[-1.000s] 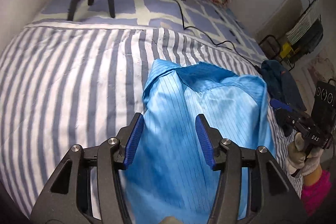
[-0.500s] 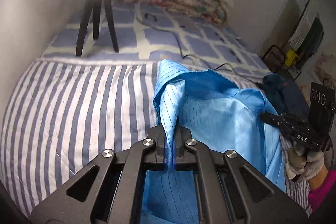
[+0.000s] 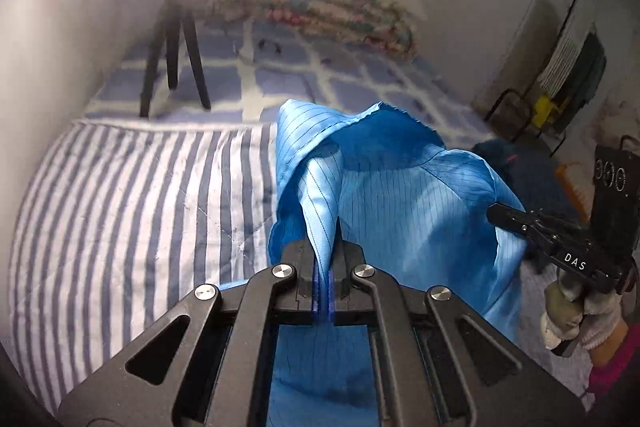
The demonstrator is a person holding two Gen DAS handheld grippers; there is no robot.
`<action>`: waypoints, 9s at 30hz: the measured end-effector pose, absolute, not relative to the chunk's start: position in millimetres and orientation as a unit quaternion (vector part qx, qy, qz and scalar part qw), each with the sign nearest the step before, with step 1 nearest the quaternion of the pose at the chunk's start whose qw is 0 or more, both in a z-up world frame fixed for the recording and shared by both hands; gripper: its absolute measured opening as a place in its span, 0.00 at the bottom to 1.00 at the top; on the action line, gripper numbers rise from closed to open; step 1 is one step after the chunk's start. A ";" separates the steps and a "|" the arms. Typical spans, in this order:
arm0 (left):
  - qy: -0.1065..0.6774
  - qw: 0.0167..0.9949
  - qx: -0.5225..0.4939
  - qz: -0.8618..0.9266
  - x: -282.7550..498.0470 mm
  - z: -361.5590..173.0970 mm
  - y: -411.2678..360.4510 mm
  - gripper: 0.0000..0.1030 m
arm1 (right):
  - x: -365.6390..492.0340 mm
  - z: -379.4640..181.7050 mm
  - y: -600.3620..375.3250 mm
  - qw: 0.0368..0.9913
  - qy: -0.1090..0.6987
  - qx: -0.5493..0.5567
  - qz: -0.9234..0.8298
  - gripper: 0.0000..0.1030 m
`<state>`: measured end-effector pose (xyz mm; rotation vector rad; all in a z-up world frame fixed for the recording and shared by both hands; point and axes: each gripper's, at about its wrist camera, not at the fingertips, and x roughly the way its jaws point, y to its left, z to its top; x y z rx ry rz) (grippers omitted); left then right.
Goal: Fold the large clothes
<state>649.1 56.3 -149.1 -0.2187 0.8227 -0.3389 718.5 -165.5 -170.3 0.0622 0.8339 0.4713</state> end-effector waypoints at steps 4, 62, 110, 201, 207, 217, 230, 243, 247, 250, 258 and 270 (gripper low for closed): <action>0.376 0.905 -0.102 -0.171 604.1 -111.7 59.9 0.00 | 684.0 -131.9 -167.0 0.892 0.380 0.048 0.241 0.00; 0.508 0.807 -0.256 -0.158 284.0 -159.6 145.8 0.43 | 280.2 -125.4 -230.8 0.838 0.440 0.116 0.302 0.57; 0.255 0.951 -0.035 -0.171 111.1 129.9 97.4 0.30 | 180.7 128.6 -344.2 0.986 0.112 0.024 0.124 0.53; 0.527 0.750 -0.317 -0.245 239.9 -194.2 -11.1 0.08 | 308.0 -153.3 -217.1 0.805 0.484 0.188 0.287 0.31; 0.537 0.743 -0.298 -0.267 227.8 -212.9 -33.1 0.23 | 332.0 -172.2 -189.0 0.788 0.501 0.179 0.309 0.38; 0.568 0.737 -0.226 -0.289 210.4 -225.6 -55.0 0.23 | 361.3 -207.4 -154.7 0.815 0.523 0.050 0.245 0.07; 0.456 0.854 -0.158 -0.196 290.3 -113.2 38.8 0.23 | 398.2 -147.9 -200.3 0.861 0.432 0.110 0.245 0.21; 0.502 0.845 -0.094 -0.159 415.7 -179.6 24.1 0.23 | 478.9 -179.9 -101.3 0.848 0.463 -0.051 0.254 0.30; 0.527 0.829 -0.099 -0.158 413.9 -216.0 29.9 0.23 | 480.6 -213.4 -93.5 0.823 0.502 -0.083 0.253 0.29; 0.524 0.830 -0.092 -0.167 412.0 -215.6 30.5 0.23 | 477.2 -238.2 -92.1 0.813 0.516 -0.106 0.247 0.28; 0.472 0.859 -0.142 -0.138 367.2 -154.7 86.1 0.23 | 442.2 -179.8 -125.3 0.827 0.493 -0.065 0.261 0.28; 0.537 0.831 -0.096 -0.109 308.3 -220.4 107.1 0.23 | 356.2 -217.4 -179.4 0.806 0.541 -0.046 0.234 0.25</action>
